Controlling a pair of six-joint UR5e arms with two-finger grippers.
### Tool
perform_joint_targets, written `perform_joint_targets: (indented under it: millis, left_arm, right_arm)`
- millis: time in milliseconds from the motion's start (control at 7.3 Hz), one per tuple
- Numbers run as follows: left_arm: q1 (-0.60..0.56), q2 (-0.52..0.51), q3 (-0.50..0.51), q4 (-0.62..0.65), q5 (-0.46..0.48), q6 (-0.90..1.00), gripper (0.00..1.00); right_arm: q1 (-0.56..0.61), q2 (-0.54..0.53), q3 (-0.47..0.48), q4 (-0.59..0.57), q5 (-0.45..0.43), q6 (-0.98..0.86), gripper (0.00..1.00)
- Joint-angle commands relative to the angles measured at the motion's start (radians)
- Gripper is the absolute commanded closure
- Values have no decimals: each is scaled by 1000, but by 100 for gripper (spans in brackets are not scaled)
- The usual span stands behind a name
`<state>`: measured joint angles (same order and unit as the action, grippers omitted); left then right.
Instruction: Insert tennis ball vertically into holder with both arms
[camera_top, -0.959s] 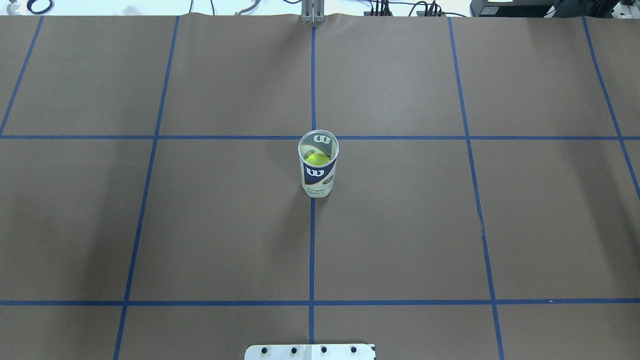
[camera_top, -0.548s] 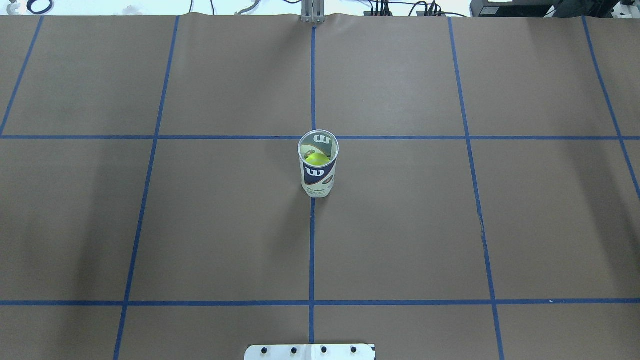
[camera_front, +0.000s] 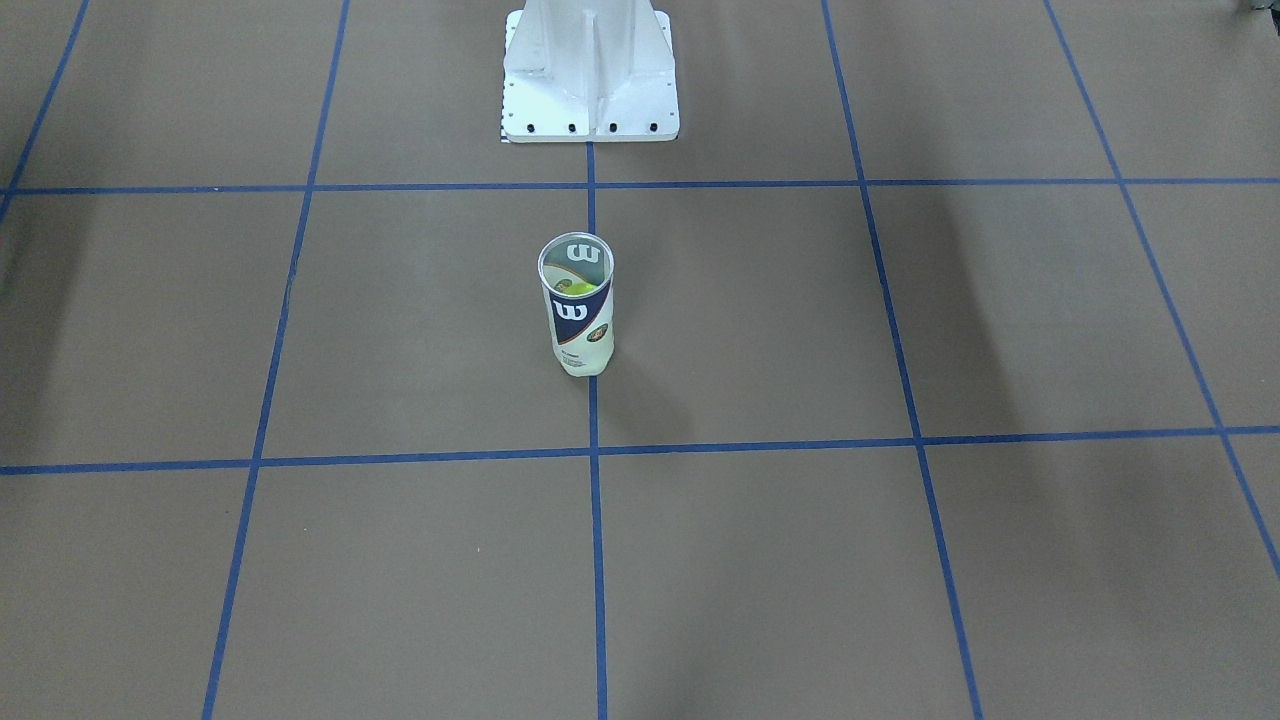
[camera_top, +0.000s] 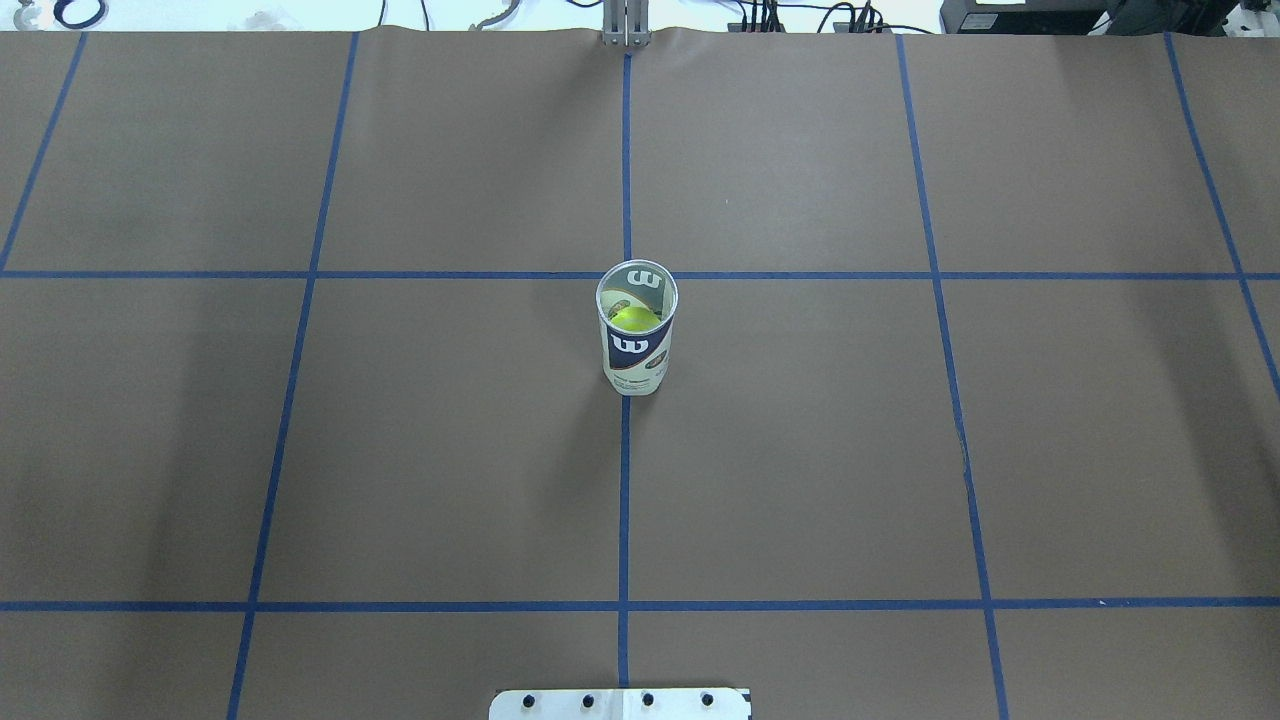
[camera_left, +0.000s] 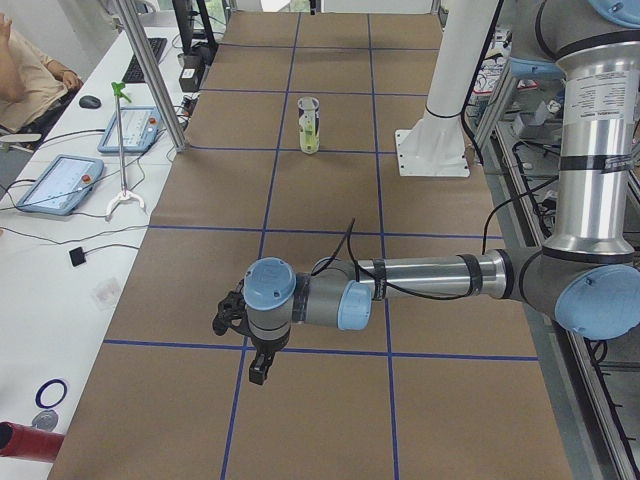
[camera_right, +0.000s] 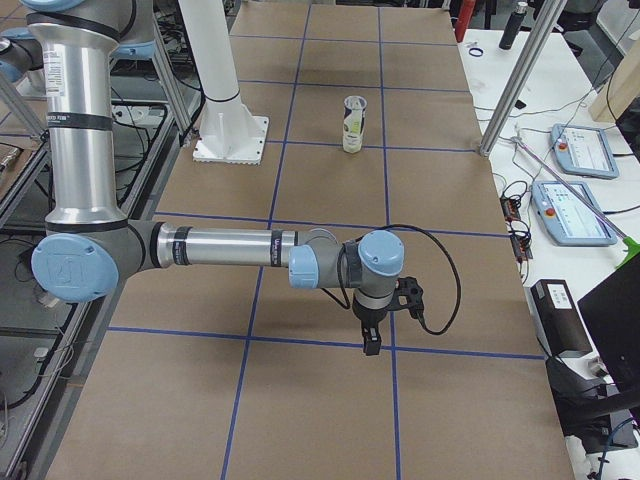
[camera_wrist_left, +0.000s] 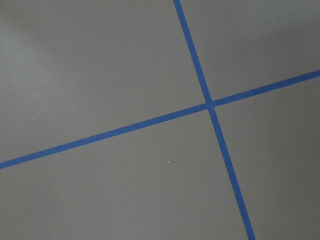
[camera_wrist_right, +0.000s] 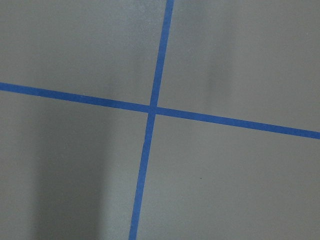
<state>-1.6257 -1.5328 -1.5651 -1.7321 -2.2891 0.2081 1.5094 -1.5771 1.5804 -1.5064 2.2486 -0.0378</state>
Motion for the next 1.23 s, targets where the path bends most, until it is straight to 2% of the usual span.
perform_joint_targets:
  millis: [0,1096]
  left_arm:
    - [1,2,-39,10,33,-61,0]
    - [10,13,-41,-4,31,-56,0]
  right_arm:
    - [0,-1,0,0,0,1,0]
    - [-2,0,1,2,2,1,0]
